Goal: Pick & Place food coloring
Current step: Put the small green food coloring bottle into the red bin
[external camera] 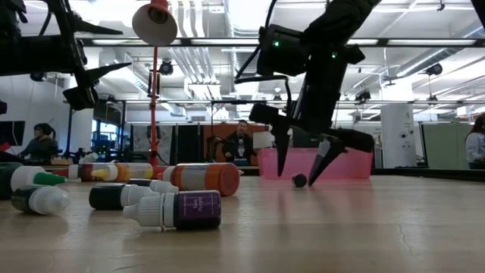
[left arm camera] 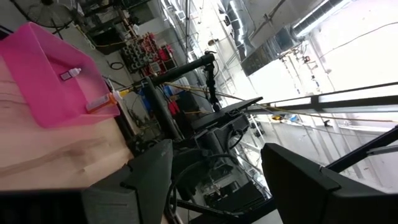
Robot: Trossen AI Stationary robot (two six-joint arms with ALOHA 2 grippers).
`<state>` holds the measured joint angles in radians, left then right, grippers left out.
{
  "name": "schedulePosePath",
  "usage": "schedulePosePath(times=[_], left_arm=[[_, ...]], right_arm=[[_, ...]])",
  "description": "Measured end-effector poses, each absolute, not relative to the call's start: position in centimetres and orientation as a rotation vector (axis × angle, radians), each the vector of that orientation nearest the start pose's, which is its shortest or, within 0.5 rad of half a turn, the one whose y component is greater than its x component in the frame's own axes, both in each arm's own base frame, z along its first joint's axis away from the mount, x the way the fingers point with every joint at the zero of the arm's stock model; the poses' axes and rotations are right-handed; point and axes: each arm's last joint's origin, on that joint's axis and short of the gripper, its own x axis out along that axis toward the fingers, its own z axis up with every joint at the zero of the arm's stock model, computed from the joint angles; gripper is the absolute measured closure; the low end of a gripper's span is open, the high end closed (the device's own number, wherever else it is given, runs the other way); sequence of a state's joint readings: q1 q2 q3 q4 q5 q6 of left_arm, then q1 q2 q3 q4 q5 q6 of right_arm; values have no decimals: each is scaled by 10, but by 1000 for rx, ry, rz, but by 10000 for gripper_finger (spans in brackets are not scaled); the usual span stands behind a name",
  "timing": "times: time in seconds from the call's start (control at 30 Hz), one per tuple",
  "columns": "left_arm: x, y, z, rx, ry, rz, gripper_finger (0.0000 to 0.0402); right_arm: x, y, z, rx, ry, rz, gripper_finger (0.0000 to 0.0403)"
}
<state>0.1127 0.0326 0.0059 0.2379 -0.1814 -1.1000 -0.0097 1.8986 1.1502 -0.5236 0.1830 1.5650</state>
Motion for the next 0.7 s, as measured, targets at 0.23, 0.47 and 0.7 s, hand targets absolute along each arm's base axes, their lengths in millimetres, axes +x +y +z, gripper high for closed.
schedulePosePath(times=[0.23, 0.47, 0.7], left_arm=[[96, 16, 186, -1093, -350, 147, 182], [96, 16, 186, -1087, -350, 148, 182], [96, 16, 186, -1070, -348, 151, 182]], right_arm=[[365, -10, 137, 1159, 889, -1127, 180], [365, -11, 137, 1165, 920, -1149, 216], [363, -16, 136, 1204, 941, -1171, 261]])
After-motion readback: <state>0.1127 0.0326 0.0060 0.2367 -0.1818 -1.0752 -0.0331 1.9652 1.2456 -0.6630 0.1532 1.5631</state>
